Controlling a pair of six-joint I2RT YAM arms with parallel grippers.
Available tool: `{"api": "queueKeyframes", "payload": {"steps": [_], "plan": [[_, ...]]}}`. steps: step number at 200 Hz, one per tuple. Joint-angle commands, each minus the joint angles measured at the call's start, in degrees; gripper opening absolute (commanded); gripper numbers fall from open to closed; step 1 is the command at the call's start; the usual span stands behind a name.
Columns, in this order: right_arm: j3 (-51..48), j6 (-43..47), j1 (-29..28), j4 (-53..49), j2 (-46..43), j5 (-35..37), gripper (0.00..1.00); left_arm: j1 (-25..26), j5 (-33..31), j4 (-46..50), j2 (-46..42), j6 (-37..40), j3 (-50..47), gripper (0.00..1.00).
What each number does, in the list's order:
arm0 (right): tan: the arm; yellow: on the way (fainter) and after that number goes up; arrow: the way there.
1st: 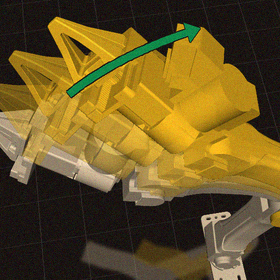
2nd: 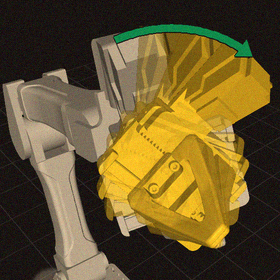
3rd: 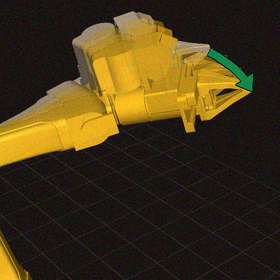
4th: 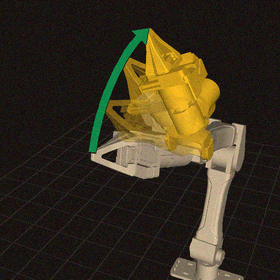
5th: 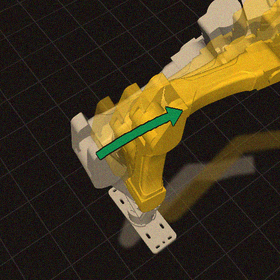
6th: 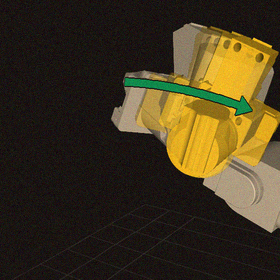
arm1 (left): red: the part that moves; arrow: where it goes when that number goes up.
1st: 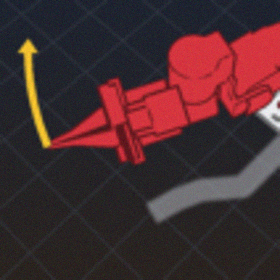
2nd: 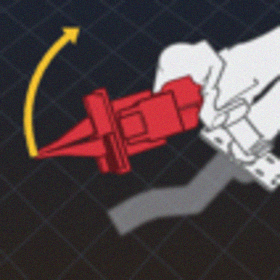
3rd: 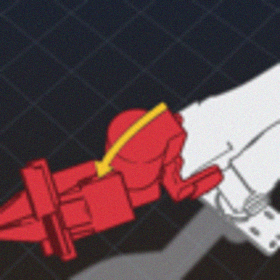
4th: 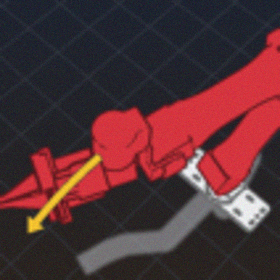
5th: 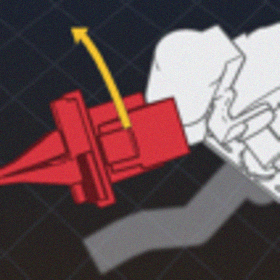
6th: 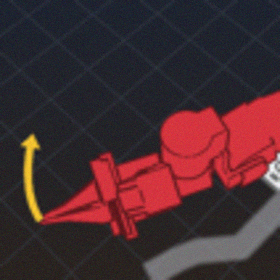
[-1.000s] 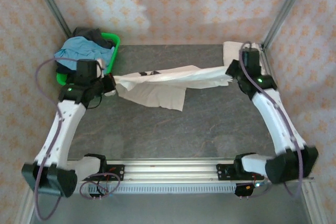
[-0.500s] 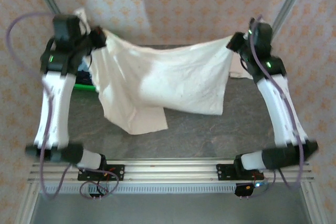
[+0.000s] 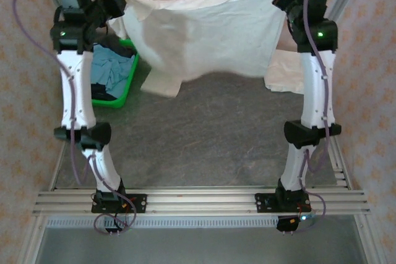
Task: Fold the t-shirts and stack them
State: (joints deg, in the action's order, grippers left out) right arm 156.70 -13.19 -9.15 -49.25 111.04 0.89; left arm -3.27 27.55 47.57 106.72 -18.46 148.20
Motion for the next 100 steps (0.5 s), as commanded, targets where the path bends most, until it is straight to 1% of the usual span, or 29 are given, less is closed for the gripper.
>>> {"api": "queueKeyframes", "payload": {"steps": [1, 6, 17, 29, 35, 42, 45, 56, 62, 81, 100], "plan": [[-10.8, 2.8, 0.4, -2.4, -8.1, 1.6, 0.00, 0.2, 3.9, -6.7, -12.7, 3.2, -10.5, 0.00], [-15.6, 2.9, 0.5, -1.3, -10.5, 1.7, 0.00, 0.3, 4.4, -7.5, -15.5, 3.5, -14.9, 0.00], [-28.7, 3.0, 0.5, 2.9, -16.7, 1.8, 0.00, 1.0, 5.3, -12.9, -22.8, 4.1, -29.7, 0.00], [-45.5, 2.3, 0.4, 10.8, -24.3, 0.7, 0.00, 3.0, 1.1, -18.1, -30.9, 4.2, -46.0, 0.00], [-52.6, 1.8, 0.5, 13.5, -27.6, -0.2, 0.00, 3.9, -1.4, -18.9, -34.3, 4.5, -52.5, 0.00], [-60.4, 1.1, 0.4, 16.1, -31.1, -1.9, 0.00, 5.3, -4.9, -19.6, -37.8, 3.1, -60.9, 0.00], [-65.1, 0.9, 0.4, 16.9, -32.5, -2.3, 0.00, 5.8, -5.5, -20.2, -38.8, 2.3, -64.3, 0.00], [-74.9, -1.2, 0.5, 18.6, -36.7, -2.7, 0.00, 7.7, -5.3, -22.0, -42.7, 0.9, -75.5, 0.00], [-80.3, -2.3, 0.4, 19.3, -38.7, -2.6, 0.00, 8.8, -6.5, -22.3, -44.2, -0.6, -82.0, 0.00], [-94.7, -4.6, 0.4, 19.7, -42.9, -3.1, 0.00, 10.4, -9.3, -17.8, -46.5, -2.6, -94.1, 0.00], [-104.5, -8.2, 0.4, 17.0, -47.0, 1.2, 0.00, 10.4, -12.4, -13.1, -49.6, -4.4, -101.5, 0.00]]}}
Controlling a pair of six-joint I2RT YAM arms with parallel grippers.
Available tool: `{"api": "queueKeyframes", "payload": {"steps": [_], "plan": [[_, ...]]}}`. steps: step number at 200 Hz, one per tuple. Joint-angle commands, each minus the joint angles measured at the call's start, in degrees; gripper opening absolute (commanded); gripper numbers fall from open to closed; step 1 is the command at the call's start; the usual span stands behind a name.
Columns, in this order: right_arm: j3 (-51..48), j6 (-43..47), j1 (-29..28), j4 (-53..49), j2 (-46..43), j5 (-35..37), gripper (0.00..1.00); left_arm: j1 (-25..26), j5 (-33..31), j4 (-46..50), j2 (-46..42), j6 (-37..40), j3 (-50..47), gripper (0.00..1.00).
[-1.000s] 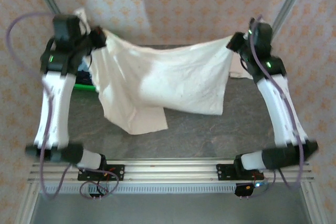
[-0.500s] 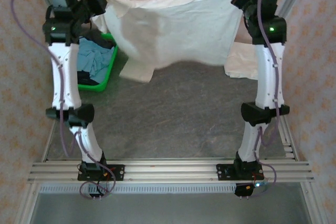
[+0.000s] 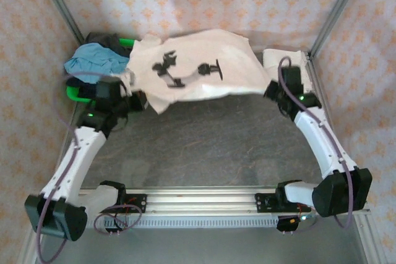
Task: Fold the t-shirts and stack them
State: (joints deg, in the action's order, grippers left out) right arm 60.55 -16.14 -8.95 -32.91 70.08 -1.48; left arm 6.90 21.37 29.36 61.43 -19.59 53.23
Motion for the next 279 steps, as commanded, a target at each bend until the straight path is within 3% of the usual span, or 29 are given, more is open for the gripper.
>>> {"api": "queueKeyframes", "payload": {"steps": [1, 20, 35, 42, 45, 77, 105, 122, 139, 154, 180, 206, 245, 279], "plan": [[-8.8, -5.4, 0.3, 0.6, -6.2, 3.8, 0.00, 0.3, -6.4, 5.2, -4.5, -3.3, -6.8, 0.00], [-15.3, -8.6, 0.3, 0.0, -7.8, 6.6, 0.05, 0.3, -9.1, 7.2, -7.1, -5.3, -9.8, 0.07], [-15.8, -9.7, 0.3, -2.6, -7.3, 8.4, 0.13, 0.3, -10.7, 9.5, -7.3, -5.7, -9.7, 0.35], [-14.9, -9.4, 0.2, -4.5, -7.0, 8.6, 0.22, 0.2, -11.3, 10.2, -7.2, -5.8, -9.1, 0.52], [-14.3, -9.3, 0.2, -5.7, -6.9, 8.9, 0.25, 0.2, -11.6, 10.4, -7.1, -5.8, -8.9, 0.54], [-11.0, -7.1, 0.3, -6.9, -9.5, 10.2, 0.43, 0.3, -10.3, 10.5, -6.8, -5.1, -5.8, 0.55], [-7.8, -5.4, 0.2, 1.0, -6.6, 2.3, 0.52, 2.0, -8.0, 6.2, -1.4, -5.3, -1.5, 0.55], [-3.3, -4.4, 0.3, 6.9, 2.0, -2.1, 0.52, 4.6, -7.3, 4.3, 6.8, -4.5, 3.3, 0.55], [6.1, -2.8, 0.3, 6.7, 14.1, -2.0, 0.50, 5.6, -3.1, 0.2, 15.2, -4.1, 7.4, 0.55], [16.3, -0.2, 0.2, 4.6, 25.5, 2.7, 0.47, 5.5, -3.4, -0.9, 22.5, -3.9, 11.3, 0.55], [37.7, 3.6, 0.5, -7.6, 45.4, 17.9, 0.48, 5.4, -8.4, 1.7, 32.8, -2.2, 18.8, 0.55], [56.6, 5.7, 2.9, -15.7, 59.8, 19.8, 0.51, 4.3, -9.2, 1.5, 39.6, -2.0, 22.2, 0.55], [72.0, 7.0, 7.2, -23.9, 72.9, 15.0, 0.51, 1.9, -7.9, 0.2, 45.8, -2.5, 23.2, 0.53], [73.5, 6.9, 10.1, -25.3, 76.2, 11.8, 0.50, -0.4, -7.0, -1.6, 47.1, -3.3, 21.3, 0.53]]}}
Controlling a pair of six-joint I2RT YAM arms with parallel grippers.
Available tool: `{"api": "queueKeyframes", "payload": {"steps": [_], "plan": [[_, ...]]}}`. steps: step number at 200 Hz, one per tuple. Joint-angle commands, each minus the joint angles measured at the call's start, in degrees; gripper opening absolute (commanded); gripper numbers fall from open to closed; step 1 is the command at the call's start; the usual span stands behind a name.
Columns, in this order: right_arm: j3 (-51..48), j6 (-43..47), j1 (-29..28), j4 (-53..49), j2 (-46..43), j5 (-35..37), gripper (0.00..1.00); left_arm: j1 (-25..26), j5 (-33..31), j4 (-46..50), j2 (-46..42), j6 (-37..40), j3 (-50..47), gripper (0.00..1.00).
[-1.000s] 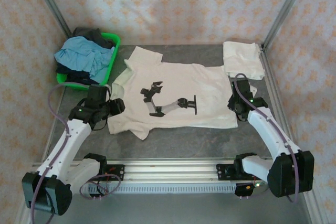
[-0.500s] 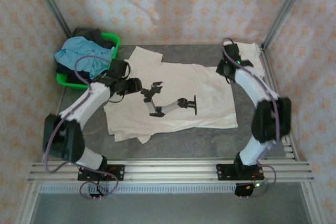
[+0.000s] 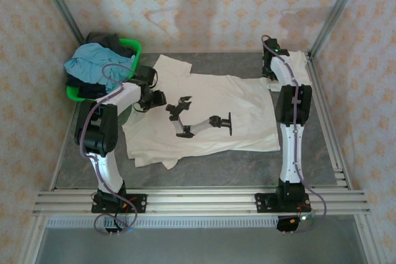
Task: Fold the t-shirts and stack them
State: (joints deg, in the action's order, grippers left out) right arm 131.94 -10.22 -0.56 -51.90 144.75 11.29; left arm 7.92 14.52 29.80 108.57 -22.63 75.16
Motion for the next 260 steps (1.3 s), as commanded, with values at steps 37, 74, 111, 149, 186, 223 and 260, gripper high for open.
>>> {"api": "queueKeyframes", "payload": {"steps": [37, 74, 111, 149, 186, 223, 260], "plan": [[1.3, 0.7, 3.5, -8.2, -0.9, 0.7, 0.49, -3.2, -0.4, -2.3, -0.6, 0.1, -2.8, 0.53], [-9.9, -0.4, 3.1, -2.1, -14.9, -3.3, 0.51, -3.3, -4.1, -0.7, -1.8, 0.2, -4.5, 0.52], [-31.5, -2.3, -2.5, 6.5, -31.6, -7.9, 0.54, -3.3, -6.4, -0.3, -5.4, -0.7, -7.7, 0.51], [-55.3, -8.2, -9.0, 21.5, -41.3, -11.9, 0.55, -0.8, -10.5, 1.1, -10.1, -0.6, -8.6, 0.52], [-47.6, -8.4, -9.1, 20.8, -31.0, -8.5, 0.52, 1.3, -9.1, 5.2, -1.0, 1.8, 6.9, 0.53], [-36.1, -9.7, -8.2, 15.1, -20.1, -7.4, 0.47, 1.2, -7.3, 8.9, 14.1, 1.5, 23.8, 0.51], [-26.4, -12.9, -6.6, 10.2, -11.2, -8.3, 0.46, 0.5, -8.3, 16.7, 29.6, 0.5, 43.6, 0.49]]}}
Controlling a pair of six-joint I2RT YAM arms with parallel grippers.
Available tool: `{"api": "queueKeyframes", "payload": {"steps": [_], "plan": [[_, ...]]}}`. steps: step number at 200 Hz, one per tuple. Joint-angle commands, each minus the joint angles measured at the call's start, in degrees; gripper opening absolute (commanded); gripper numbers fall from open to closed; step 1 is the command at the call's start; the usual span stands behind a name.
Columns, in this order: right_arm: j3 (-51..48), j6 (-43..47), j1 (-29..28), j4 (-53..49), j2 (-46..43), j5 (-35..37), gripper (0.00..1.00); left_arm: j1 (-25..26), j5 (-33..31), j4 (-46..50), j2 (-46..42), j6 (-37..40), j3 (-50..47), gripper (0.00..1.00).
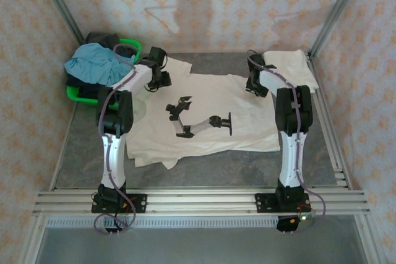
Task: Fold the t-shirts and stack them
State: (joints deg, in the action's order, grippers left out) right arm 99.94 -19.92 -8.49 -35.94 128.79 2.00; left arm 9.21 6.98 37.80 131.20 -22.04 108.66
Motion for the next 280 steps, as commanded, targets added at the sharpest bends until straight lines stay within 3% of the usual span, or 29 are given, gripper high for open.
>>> {"api": "queueKeyframes", "payload": {"steps": [1, 52, 73, 94, 135, 183, 201, 237, 280], "plan": [[5.8, -3.2, 1.4, -5.9, 5.0, 0.9, 0.46, -0.8, -0.8, 8.9, 7.4, -0.2, 10.6, 0.49], [19.2, -3.6, 4.0, -9.8, 14.2, -3.4, 0.46, -2.9, 1.0, 17.4, 25.3, -1.2, 36.8, 0.48], [26.0, -2.1, 3.9, -15.0, 15.4, -3.6, 0.47, -4.5, 3.9, 17.2, 27.0, -1.9, 40.2, 0.47], [23.8, -0.8, 3.3, -15.9, 9.7, -2.9, 0.51, -4.6, 3.7, 18.7, 22.8, -0.4, 38.2, 0.48], [-6.5, -0.7, -0.9, -6.2, -14.8, 1.1, 0.60, -2.5, 0.4, 11.0, -0.2, 3.1, 14.5, 0.60], [-40.8, -8.5, -1.7, 5.8, -39.2, 4.0, 0.62, -0.1, -3.8, 3.7, -27.0, 2.8, -16.3, 0.64], [-44.9, -8.9, -1.6, 7.4, -41.3, 3.2, 0.61, 3.1, -4.1, -1.4, -37.6, 1.7, -30.4, 0.64], [-44.5, -9.2, -1.6, 7.4, -38.1, 2.8, 0.55, 16.6, -7.1, -4.6, -52.1, 2.9, -50.7, 0.64], [-45.7, -10.7, -1.6, 8.6, -35.4, 4.2, 0.52, 30.7, -11.1, -5.4, -59.3, -0.2, -64.7, 0.64]]}}
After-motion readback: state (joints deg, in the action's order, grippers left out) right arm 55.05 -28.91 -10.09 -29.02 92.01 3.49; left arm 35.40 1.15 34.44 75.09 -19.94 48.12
